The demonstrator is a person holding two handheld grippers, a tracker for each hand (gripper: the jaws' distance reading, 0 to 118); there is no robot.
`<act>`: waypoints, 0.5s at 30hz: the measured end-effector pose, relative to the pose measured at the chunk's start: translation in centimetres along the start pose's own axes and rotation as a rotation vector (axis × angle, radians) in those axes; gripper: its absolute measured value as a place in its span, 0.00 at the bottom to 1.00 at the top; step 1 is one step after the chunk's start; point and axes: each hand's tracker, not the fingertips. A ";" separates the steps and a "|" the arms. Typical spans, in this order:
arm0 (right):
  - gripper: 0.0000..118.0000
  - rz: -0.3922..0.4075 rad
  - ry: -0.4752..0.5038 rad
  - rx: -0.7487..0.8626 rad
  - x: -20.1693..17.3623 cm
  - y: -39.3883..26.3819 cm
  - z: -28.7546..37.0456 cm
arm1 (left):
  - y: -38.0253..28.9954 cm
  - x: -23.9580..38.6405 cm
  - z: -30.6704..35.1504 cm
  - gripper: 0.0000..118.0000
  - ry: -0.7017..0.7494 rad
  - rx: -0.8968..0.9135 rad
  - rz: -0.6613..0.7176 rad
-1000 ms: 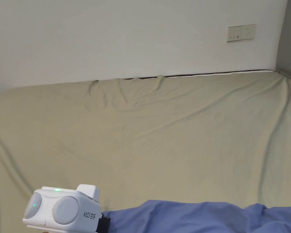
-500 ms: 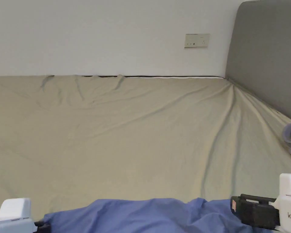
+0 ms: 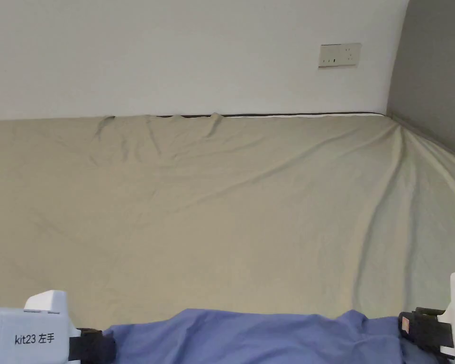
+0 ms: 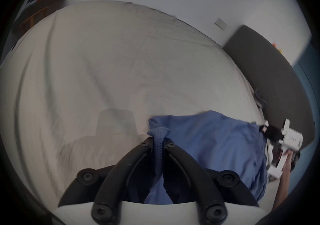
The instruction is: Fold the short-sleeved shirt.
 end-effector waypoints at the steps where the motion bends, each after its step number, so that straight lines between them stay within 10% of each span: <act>1: 0.07 -0.006 0.040 0.024 -0.2 0.1 1.1 | -0.2 1.0 0.5 0.07 -0.033 0.017 -0.049; 15: 0.06 -0.047 0.129 0.307 -3.6 -8.3 20.7 | -6.4 2.8 14.9 0.06 -0.035 0.163 -0.151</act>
